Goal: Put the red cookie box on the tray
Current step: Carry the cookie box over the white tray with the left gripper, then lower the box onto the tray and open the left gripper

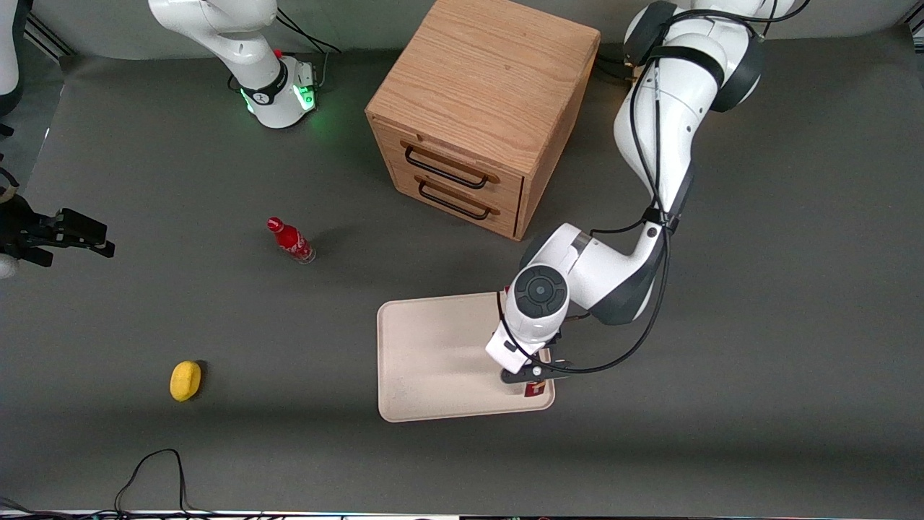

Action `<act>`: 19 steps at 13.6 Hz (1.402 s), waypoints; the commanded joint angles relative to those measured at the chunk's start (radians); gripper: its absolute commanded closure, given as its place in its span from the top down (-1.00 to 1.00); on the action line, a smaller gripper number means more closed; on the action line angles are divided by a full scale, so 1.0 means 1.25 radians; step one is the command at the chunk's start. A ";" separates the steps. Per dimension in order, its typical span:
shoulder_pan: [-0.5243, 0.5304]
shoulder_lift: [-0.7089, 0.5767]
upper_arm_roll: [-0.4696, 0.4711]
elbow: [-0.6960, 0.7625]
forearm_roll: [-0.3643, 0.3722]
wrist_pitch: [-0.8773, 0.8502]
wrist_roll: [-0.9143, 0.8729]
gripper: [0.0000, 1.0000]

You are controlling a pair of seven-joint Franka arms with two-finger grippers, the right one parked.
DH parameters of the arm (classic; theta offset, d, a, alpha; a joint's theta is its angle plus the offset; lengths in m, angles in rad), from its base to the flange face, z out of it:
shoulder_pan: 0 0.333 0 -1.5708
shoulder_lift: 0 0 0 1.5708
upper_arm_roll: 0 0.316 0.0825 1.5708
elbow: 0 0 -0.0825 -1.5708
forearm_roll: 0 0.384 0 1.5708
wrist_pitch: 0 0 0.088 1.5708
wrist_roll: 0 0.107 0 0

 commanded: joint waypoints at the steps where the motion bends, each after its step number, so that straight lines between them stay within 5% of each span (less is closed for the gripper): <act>1: -0.012 0.025 0.011 0.029 0.011 0.001 0.052 -1.00; 5: -0.010 0.025 0.008 0.002 0.006 0.004 0.050 -1.00; 6: -0.008 0.025 0.008 0.001 0.006 0.005 0.050 0.12; 7: -0.008 0.025 0.008 0.000 0.006 0.007 0.052 0.99; 15: -0.006 -0.031 0.007 -0.008 -0.010 -0.021 0.018 1.00; 19: 0.012 -0.265 0.004 -0.212 -0.031 -0.101 0.026 1.00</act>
